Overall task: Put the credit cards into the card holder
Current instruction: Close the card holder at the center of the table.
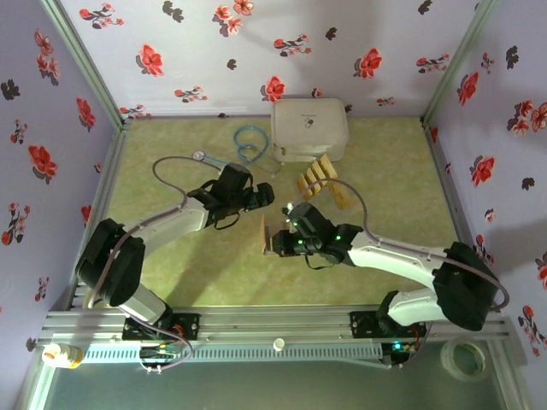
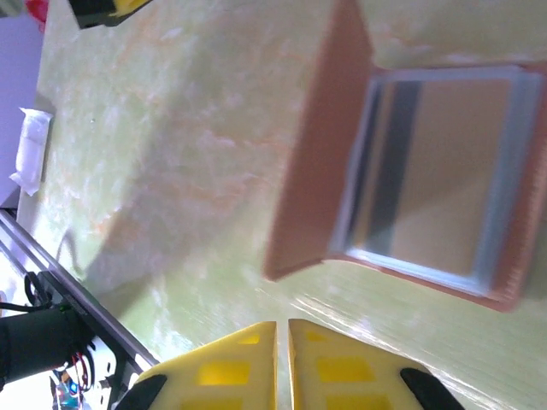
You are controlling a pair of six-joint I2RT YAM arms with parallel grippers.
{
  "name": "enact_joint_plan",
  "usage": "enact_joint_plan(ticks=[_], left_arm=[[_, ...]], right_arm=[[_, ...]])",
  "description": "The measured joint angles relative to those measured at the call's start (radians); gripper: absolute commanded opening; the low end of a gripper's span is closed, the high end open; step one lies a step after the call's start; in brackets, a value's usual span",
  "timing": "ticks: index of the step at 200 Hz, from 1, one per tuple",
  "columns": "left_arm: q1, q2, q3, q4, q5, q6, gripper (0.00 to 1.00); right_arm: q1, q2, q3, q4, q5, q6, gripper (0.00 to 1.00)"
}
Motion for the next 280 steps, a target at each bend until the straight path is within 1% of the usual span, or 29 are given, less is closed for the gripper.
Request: enact_joint_plan(ticks=[26, 39, 58, 80, 100, 147, 186, 232, 280], left_arm=[[0.062, -0.031, -0.011, -0.013, 0.02, 0.008, 1.0], [0.093, -0.052, -0.029, -0.014, 0.029, 0.009, 1.0], [0.129, -0.079, -0.057, -0.016, 0.041, 0.009, 1.0], [0.152, -0.105, -0.088, -0.021, 0.055, 0.01, 1.0], [0.159, -0.12, -0.105, -0.027, 0.067, 0.014, 1.0], [0.158, -0.125, -0.107, -0.032, 0.111, 0.04, 1.0], [0.158, -0.125, -0.107, -0.048, 0.143, 0.067, 1.0], [0.148, -0.103, -0.08, -0.09, 0.159, 0.117, 1.0], [0.087, 0.0, 0.012, -0.14, 0.161, 0.195, 1.0]], right_arm=[[0.054, 0.077, 0.106, -0.005, 0.026, -0.025, 0.09], [0.071, 0.126, 0.165, -0.012, 0.032, -0.041, 0.07], [0.081, 0.21, 0.237, -0.016, 0.038, -0.059, 0.0], [0.078, 0.295, 0.266, -0.031, 0.064, -0.08, 0.0], [0.067, 0.311, 0.248, -0.061, 0.085, -0.085, 0.0], [0.019, 0.248, 0.157, -0.063, 0.113, -0.085, 0.0], [-0.011, 0.225, 0.105, -0.053, 0.119, -0.082, 0.0], [-0.035, 0.226, 0.021, 0.027, 0.116, -0.049, 0.0], [-0.054, 0.263, -0.032, 0.158, 0.074, -0.027, 0.0]])
